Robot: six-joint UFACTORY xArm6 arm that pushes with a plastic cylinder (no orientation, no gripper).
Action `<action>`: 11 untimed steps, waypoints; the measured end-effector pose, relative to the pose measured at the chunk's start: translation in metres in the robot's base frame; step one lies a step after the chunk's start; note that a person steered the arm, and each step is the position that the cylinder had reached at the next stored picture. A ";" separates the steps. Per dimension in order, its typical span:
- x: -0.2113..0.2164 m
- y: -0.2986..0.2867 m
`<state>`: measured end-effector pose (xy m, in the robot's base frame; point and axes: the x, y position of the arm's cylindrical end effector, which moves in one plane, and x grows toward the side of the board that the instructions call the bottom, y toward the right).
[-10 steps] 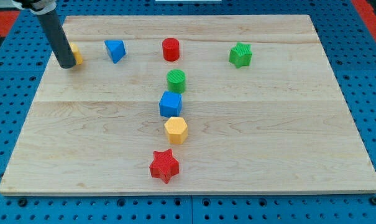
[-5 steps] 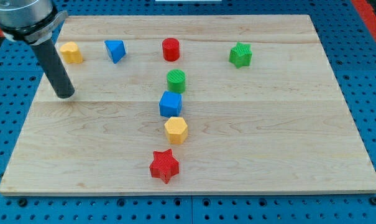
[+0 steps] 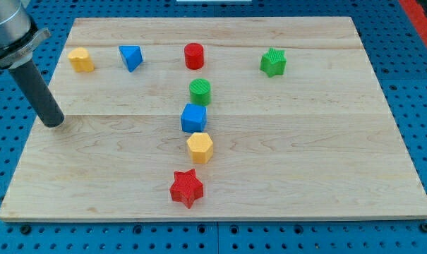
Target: Move red star slightly right
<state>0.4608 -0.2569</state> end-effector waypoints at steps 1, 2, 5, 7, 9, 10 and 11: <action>0.015 0.000; 0.039 0.013; 0.080 0.084; 0.034 0.071; -0.030 0.097; -0.056 0.126; -0.072 0.126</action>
<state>0.3888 -0.1306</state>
